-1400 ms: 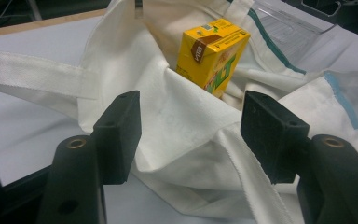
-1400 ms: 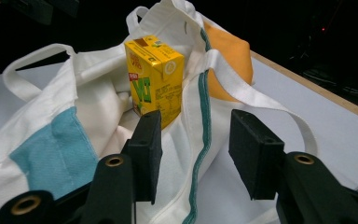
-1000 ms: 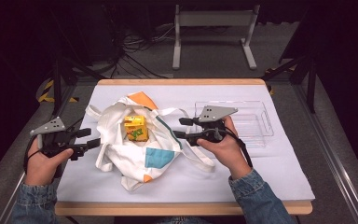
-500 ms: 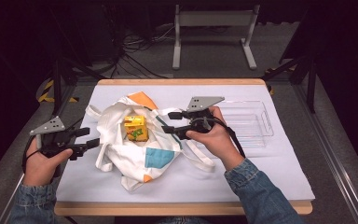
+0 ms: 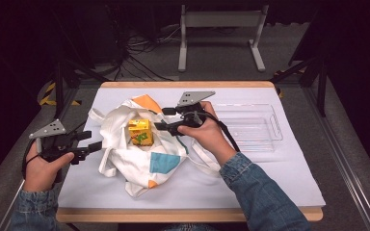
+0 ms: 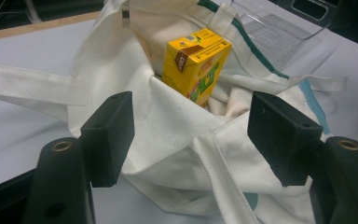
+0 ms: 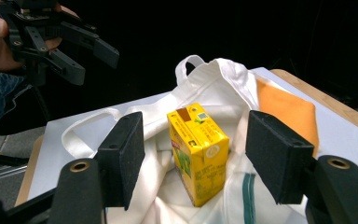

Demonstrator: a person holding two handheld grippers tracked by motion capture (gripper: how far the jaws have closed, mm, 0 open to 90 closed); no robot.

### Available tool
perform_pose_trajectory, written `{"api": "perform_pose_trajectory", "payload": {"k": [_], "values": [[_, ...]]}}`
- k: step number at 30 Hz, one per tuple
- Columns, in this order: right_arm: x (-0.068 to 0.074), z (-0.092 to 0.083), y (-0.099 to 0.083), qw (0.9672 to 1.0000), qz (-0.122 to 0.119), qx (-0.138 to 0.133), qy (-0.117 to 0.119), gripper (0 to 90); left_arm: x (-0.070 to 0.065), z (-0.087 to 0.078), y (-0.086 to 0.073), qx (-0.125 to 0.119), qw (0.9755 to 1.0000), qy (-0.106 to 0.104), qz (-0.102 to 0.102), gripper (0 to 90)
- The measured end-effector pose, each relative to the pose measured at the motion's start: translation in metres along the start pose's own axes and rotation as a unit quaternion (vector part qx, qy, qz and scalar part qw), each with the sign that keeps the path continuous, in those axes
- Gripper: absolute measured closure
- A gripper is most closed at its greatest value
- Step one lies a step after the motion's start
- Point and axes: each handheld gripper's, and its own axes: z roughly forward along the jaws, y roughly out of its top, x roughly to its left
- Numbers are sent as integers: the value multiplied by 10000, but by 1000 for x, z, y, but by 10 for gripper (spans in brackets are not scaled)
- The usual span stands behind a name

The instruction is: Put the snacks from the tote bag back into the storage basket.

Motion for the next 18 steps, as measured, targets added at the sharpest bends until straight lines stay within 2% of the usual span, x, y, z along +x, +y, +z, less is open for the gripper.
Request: {"api": "perform_pose_trajectory", "payload": {"k": [1, 4, 12, 18], "values": [[-2, 8, 0, 9999, 7, 7, 101, 374, 1, 0, 0, -30, 10000, -21, -12, 324], [-5, 18, -1, 9998, 0, 14, 195, 358, 3, 0, -1, -37, 10000, -35, -77, 321], [-16, 42, -8, 9996, 122, 132, 222, 356, 8, 1, -3, -80, 9999, -10, -153, 319], [-19, 55, -10, 9994, 179, 167, 259, 348, 8, 0, -4, -75, 9998, -20, -187, 317]]}}
